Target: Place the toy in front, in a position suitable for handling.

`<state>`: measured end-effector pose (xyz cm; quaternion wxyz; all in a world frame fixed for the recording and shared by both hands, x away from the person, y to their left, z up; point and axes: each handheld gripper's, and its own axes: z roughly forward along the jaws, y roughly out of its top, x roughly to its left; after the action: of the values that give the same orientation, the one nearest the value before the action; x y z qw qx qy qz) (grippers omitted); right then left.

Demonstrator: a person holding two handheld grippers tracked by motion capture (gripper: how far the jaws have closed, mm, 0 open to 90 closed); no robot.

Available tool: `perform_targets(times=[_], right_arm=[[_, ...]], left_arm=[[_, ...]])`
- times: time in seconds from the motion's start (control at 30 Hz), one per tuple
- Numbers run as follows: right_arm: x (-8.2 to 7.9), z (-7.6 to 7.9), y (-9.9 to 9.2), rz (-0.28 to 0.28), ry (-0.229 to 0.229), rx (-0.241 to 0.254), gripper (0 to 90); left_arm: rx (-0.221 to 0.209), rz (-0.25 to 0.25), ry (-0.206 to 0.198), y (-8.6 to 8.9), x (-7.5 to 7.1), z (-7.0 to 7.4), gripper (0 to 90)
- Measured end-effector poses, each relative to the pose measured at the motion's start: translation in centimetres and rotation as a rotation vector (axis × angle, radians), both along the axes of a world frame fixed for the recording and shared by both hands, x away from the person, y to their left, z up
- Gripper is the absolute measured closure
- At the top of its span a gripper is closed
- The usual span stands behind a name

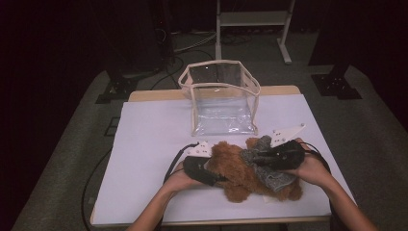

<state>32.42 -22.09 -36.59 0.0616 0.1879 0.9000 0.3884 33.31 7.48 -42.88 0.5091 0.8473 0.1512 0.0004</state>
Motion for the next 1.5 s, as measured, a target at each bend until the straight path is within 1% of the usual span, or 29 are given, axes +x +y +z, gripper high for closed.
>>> perform_targets(times=[0.03,0.1,0.23,0.27,0.3,0.33,0.37,0.4,0.47,0.5,0.6,0.63,0.67,0.77,0.8,0.87,0.93,0.97,1.0,1.03,1.1,1.13,1.17,1.2,1.27,1.33,1.37,1.4,1.5], right_arm=[[0.1,0.0,0.2,0.004,0.003,0.004,75.0],[0.2,-0.1,0.9,0.016,0.006,0.015,75.1],[0.5,0.3,1.8,0.041,0.004,0.086,75.6],[0.5,0.7,2.0,0.045,-0.005,0.104,75.7],[0.5,0.7,2.0,0.045,-0.005,0.104,75.7],[0.5,1.4,2.4,0.050,-0.017,0.133,75.8],[0.5,1.4,2.4,0.050,-0.017,0.133,75.8],[0.6,2.2,2.8,0.056,-0.032,0.168,75.9],[0.7,3.0,3.2,0.064,-0.044,0.211,75.9],[0.8,3.4,3.5,0.070,-0.052,0.232,76.0],[0.9,4.7,4.8,0.090,-0.074,0.280,76.1],[0.9,5.0,5.1,0.096,-0.079,0.297,76.1],[1.0,5.2,5.5,0.103,-0.080,0.318,76.1],[1.1,5.8,6.4,0.125,-0.083,0.362,76.1],[1.1,5.8,6.7,0.133,-0.084,0.374,76.1],[1.0,5.5,6.8,0.134,-0.084,0.381,76.0],[1.1,4.6,6.4,0.125,-0.066,0.370,75.8],[1.1,4.6,6.4,0.125,-0.066,0.370,75.8],[1.2,3.5,5.4,0.101,-0.043,0.343,75.5],[1.1,3.2,4.7,0.091,-0.041,0.336,75.5],[1.1,3.2,4.1,0.083,-0.035,0.341,75.6],[1.0,3.6,3.2,0.073,-0.037,0.351,75.6],[0.8,4.5,2.1,0.061,-0.059,0.343,75.6],[0.5,6.2,1.3,0.057,-0.089,0.338,75.6],[0.2,8.2,0.9,0.063,-0.128,0.324,75.6],[-0.3,11.0,1.0,0.080,-0.177,0.303,75.7],[-0.3,11.9,1.2,0.087,-0.193,0.287,75.7],[-0.4,13.2,1.6,0.098,-0.213,0.257,75.6],[-0.2,15.4,3.0,0.122,-0.229,0.199,75.6]], left_arm=[[-0.015,-0.003,0.003,0.0,-0.1,0.3,30.7],[-0.016,0.005,-0.012,-0.1,-0.3,0.8,32.6],[-0.023,0.011,-0.018,0.2,-0.4,1.6,33.1],[-0.044,0.017,-0.027,0.7,-0.3,2.5,33.1],[-0.044,0.017,-0.027,0.7,-0.3,2.5,33.1],[-0.049,0.023,-0.056,1.4,-0.3,4.0,33.0],[-0.049,0.023,-0.056,1.4,-0.3,4.0,33.0],[-0.058,0.029,-0.088,2.2,-0.4,5.5,33.0],[-0.064,0.039,-0.131,3.2,-0.6,7.4,32.9],[-0.049,0.048,-0.161,3.8,-0.8,8.7,32.9],[-0.019,0.060,-0.220,4.9,-1.3,11.2,32.8],[-0.019,0.060,-0.220,4.9,-1.3,11.2,32.8],[-0.005,0.064,-0.255,5.6,-1.7,12.9,32.7],[0.031,0.062,-0.302,6.3,-2.3,15.0,32.7],[0.042,0.061,-0.309,6.4,-2.4,15.3,32.7],[0.077,0.057,-0.311,6.2,-2.5,15.3,32.3],[0.108,0.048,-0.302,5.6,-2.4,14.4,31.5],[0.108,0.048,-0.302,5.6,-2.4,14.4,31.0],[0.110,0.042,-0.292,4.8,-2.1,13.6,30.7],[0.096,0.037,-0.289,4.6,-2.0,13.4,30.5],[0.082,0.024,-0.285,4.3,-2.0,13.4,30.3],[0.072,0.013,-0.295,3.6,-1.9,13.6,30.3],[0.075,0.009,-0.302,3.2,-1.9,13.8,30.3],[0.093,-0.007,-0.324,2.0,-1.9,14.2,30.1],[0.100,-0.014,-0.334,1.4,-1.9,14.4,29.9],[0.107,-0.034,-0.352,-0.3,-1.9,14.9,29.7],[0.107,-0.034,-0.352,-0.3,-1.9,14.9,29.7],[0.109,-0.053,-0.360,-1.5,-1.8,15.1,29.5],[0.110,-0.087,-0.378,-3.1,-1.9,15.5,29.1]])
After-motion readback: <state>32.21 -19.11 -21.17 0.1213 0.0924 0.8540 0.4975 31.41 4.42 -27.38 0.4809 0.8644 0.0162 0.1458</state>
